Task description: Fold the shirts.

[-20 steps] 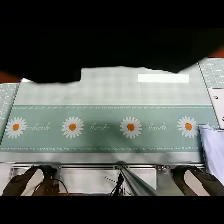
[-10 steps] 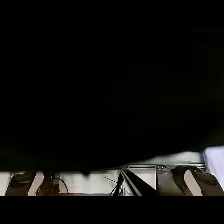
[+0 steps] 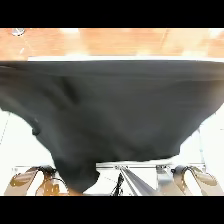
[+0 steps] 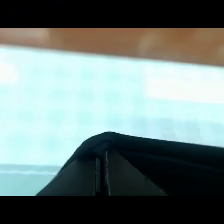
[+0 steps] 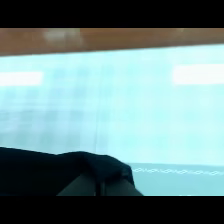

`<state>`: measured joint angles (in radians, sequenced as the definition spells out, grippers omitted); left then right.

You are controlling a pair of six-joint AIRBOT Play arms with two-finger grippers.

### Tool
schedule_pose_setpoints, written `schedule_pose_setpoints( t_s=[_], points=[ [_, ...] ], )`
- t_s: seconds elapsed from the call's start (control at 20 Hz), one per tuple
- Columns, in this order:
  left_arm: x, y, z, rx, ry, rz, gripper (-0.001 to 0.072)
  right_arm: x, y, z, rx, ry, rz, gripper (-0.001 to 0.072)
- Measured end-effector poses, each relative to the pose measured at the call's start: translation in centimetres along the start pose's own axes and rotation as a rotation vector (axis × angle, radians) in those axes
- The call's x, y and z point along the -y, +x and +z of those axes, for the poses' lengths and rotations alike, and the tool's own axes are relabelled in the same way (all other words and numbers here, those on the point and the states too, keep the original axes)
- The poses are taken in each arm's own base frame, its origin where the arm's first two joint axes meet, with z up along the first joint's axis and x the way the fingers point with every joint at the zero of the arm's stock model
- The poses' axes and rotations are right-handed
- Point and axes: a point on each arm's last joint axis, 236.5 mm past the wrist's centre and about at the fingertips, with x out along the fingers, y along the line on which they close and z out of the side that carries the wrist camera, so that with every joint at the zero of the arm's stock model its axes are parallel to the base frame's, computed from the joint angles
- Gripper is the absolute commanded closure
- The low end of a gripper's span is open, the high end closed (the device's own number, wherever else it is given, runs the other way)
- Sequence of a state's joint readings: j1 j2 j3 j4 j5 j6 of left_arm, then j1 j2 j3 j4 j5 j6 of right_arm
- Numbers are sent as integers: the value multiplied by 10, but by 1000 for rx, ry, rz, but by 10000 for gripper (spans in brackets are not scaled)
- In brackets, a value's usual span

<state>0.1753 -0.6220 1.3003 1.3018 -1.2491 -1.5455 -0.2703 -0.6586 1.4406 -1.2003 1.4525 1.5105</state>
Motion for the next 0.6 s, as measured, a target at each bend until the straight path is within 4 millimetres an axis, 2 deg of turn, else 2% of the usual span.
schedule_pose_setpoints(
  t_s=[0.15, 0.35, 0.6],
  points=[
    [-6, 76, -9, -81, -62, -47, 683, 20, 76, -15, -84, 74, 39, 695],
    [-24, 174, -19, -174, -120, -63, 683, 39, 175, -19, -159, 172, 116, 695],
    [-33, 276, -34, -214, -280, -112, 682, 64, 292, -18, -225, 302, 184, 695]
  ],
)
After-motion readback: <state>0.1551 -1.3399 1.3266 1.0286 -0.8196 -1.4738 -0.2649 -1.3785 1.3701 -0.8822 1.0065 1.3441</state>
